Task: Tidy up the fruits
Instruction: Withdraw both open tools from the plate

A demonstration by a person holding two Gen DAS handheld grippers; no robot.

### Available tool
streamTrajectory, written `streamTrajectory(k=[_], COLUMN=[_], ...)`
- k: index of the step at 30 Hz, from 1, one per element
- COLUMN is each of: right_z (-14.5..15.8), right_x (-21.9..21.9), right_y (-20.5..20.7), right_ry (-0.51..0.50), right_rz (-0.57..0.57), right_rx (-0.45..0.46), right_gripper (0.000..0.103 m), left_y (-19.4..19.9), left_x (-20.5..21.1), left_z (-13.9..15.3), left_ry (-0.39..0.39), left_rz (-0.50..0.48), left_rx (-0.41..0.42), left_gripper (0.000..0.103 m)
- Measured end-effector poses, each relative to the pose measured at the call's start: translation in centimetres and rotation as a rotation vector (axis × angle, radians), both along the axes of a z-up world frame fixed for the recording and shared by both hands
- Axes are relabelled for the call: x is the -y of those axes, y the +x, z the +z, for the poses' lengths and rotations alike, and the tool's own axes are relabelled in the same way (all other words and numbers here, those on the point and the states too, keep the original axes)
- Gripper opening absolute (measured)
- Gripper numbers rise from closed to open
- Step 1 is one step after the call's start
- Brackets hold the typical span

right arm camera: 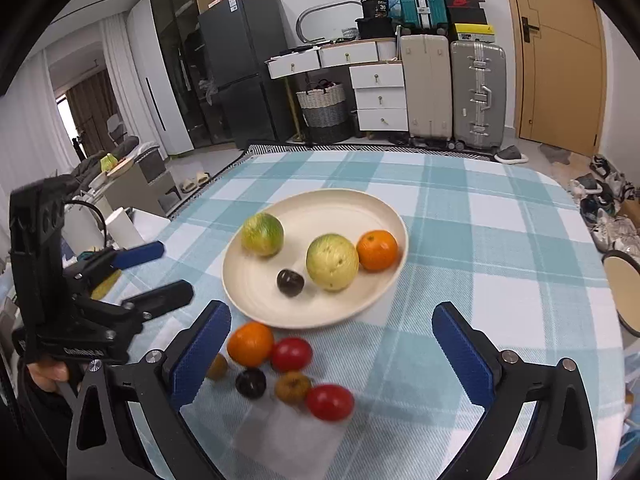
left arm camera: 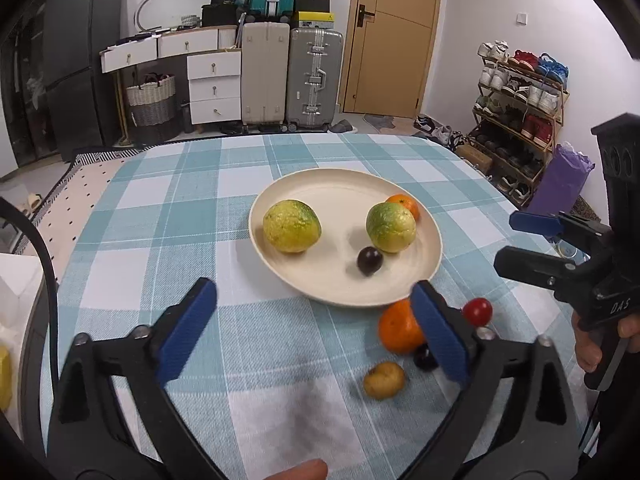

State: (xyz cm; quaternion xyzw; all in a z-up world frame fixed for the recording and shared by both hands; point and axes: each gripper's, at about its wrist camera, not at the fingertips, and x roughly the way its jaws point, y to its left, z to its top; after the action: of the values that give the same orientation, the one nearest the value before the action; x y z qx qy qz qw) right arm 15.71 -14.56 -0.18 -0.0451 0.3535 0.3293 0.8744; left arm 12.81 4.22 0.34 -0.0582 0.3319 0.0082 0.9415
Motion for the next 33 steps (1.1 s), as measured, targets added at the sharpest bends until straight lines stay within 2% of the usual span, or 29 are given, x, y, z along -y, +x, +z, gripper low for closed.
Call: streamTrajectory(k=[10, 18, 33], right_z=[-1.2, -2.4, -4.7], right_x=[2.4, 2.9, 1.9], right_y=[-2.8, -2.8, -2.3], right_ry=[-0.017, -0.051, -0.116], right_rz=[-0.025, -0.048, -0.033], right_rx=[-0.004, -0.037, -0.088], right_gripper=[0.103, 0.103, 0.103], left_y=[-3.7, -3.7, -2.8], left_x=[1.4, 2.1, 2.9], left_z=[0.8, -0.8, -3.1], left_ry=[0.025, 0.007, 0.043], left_rz=[0.009, -0.005, -0.005], left_rx=[0.029, -0.007, -0.052], left_gripper=[0.102, 0.102, 0.102])
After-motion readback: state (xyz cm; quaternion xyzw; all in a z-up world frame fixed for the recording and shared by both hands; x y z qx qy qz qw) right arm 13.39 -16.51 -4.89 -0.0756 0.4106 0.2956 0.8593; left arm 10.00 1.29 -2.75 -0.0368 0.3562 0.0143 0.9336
